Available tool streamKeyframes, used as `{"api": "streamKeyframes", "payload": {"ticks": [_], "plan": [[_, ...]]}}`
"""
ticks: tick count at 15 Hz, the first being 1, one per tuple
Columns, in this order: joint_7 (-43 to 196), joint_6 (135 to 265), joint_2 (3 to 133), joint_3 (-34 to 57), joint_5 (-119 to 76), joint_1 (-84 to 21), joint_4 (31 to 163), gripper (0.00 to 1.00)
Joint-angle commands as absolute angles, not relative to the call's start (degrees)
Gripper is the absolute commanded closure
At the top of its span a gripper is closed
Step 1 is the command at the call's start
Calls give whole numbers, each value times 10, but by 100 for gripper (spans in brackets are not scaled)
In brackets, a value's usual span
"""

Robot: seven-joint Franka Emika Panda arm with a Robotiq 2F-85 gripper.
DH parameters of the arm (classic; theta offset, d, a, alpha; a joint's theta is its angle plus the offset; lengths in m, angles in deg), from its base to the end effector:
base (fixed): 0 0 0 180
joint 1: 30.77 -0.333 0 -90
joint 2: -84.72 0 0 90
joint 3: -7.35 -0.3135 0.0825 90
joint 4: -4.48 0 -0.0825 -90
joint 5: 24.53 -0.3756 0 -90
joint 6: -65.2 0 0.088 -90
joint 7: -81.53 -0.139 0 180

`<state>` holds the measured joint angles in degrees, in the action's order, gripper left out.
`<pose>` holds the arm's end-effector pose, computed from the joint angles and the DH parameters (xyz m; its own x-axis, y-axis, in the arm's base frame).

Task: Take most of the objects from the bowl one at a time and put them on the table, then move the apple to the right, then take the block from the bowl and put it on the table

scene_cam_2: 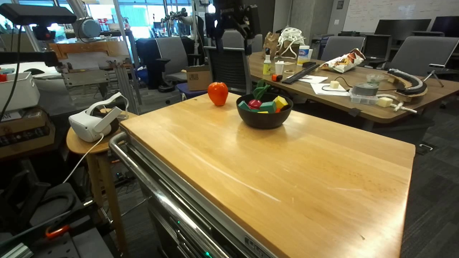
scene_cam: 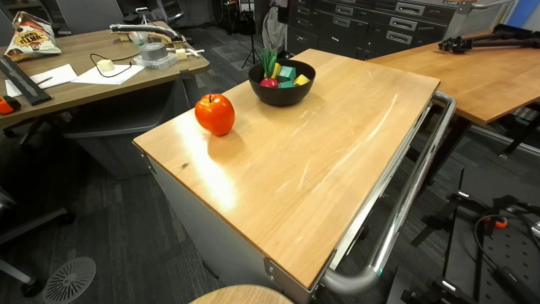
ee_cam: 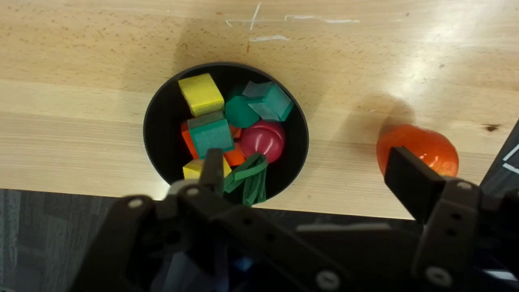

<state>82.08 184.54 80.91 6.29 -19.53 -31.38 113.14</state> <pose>0.5858 0.0101 0.4458 0.9898 0.0810 0.1172 0.0718 -0.9942 0.0804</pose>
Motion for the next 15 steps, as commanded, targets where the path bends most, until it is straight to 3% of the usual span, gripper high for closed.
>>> {"api": "streamKeyframes", "payload": {"ticks": [1,11,12,13,15], "plan": [[848,1863,738,70,-215,-306,1072,0],[856,1859,611,67,-248,-293,953,0],[851,1854,602,69,-243,-295,943,6],[851,1846,593,69,-242,-294,933,26],[850,1840,580,69,-243,-293,919,42]]}}
